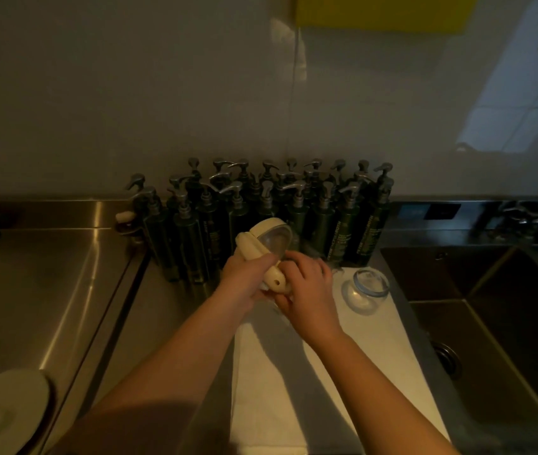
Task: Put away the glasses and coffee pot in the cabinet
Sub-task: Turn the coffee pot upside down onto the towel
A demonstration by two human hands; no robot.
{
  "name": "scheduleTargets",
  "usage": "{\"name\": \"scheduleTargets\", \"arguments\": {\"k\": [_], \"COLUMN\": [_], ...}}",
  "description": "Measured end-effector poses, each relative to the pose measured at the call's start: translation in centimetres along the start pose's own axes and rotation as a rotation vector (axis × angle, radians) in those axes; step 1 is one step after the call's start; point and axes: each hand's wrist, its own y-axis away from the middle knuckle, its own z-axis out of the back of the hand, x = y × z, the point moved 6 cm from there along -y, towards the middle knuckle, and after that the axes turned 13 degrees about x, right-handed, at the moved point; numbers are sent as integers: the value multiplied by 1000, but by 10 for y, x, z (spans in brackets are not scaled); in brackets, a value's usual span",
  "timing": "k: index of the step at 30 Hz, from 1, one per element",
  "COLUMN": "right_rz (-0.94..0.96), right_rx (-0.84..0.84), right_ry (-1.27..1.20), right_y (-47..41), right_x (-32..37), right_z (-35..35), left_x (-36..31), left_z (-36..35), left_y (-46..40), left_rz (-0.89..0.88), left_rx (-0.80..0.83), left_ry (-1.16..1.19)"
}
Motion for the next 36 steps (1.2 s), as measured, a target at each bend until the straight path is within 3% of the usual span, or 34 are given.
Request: {"name": "scheduleTargets", "arguments": {"k": [4, 7, 11, 15, 22, 26, 36], "right_rz": [9, -168, -405, -497, -452, -506, -560], "right_rx": [144, 106, 250, 300, 33, -96, -229], "right_ry": [-324, -524, -641, -850, -800, -765, -717], "right_y": [3, 5, 3, 1, 10, 24, 43], "right_x": [-14, -39, -60, -61, -69, -72, -66], "right_z": [8, 13, -8, -16, -12, -21, -44], "left_x": [17, 25, 26, 28, 13, 12, 48], "left_z": [18, 26, 32, 32, 26, 25, 41], "left_y": [-3, 1, 8, 11, 3, -10, -47], "left_rz": [-29, -90, -179, -247, -371, -308, -233], "left_rx": [-13, 30, 97, 184, 273, 229, 140], "left_ry": [-129, -274, -375, -482, -828, -1039, -888]}}
